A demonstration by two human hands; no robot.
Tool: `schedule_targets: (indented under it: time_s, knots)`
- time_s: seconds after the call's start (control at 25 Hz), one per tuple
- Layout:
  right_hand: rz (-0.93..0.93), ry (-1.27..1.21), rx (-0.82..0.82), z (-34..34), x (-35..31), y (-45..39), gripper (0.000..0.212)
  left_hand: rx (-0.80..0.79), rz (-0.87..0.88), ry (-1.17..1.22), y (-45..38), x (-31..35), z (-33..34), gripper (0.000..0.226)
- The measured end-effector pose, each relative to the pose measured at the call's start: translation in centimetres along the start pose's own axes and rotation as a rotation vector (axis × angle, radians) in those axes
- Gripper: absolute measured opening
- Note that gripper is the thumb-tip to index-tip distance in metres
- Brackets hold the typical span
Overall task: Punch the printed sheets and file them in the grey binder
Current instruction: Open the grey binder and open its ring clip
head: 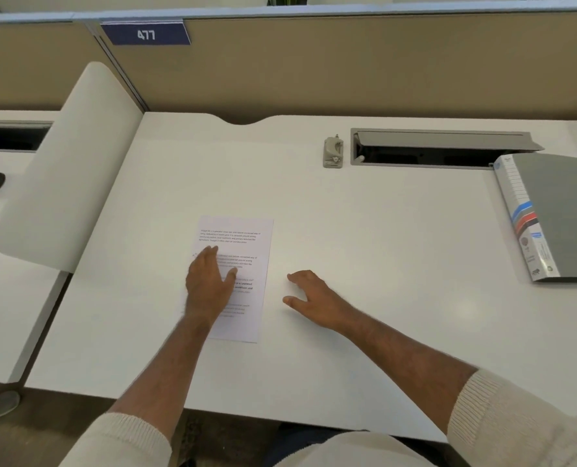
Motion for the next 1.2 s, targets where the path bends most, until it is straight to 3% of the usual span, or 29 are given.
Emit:
schedule_targets:
  time_s: [0.2,0.48,0.8,1.2]
  knots:
    - [-0.003,0.086,0.121,-4.1,3.1,2.0,0.063,-0.062,0.171,-0.018,2.1,7.0,3.7,0.069]
    - [0.034,0.165,0.242,-8.8,8.8,5.2,0.067,-0.106,0.33,-0.013,4.7,15.7,7.3,0.094]
    - [0.145,0.265,0.317,-14.1,15.4,10.3,0.082,-0.179,0.421,-0.056,6.7,24.1,10.7,0.079]
    - [0.219,0.08,0.518,-20.4,22.1,16.8,0.072,-0.308,0.615,-0.197,9.7,33.2,15.5,0.077]
Point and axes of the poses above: each hand's wrist, its own y-axis away from the middle knuckle, its own z-axis out of the palm, x = y × z, the point moved 8 cm from there along -y, towards the middle knuckle, and after that the axes turned 8 degrees about -y, right-handed, at the moved point
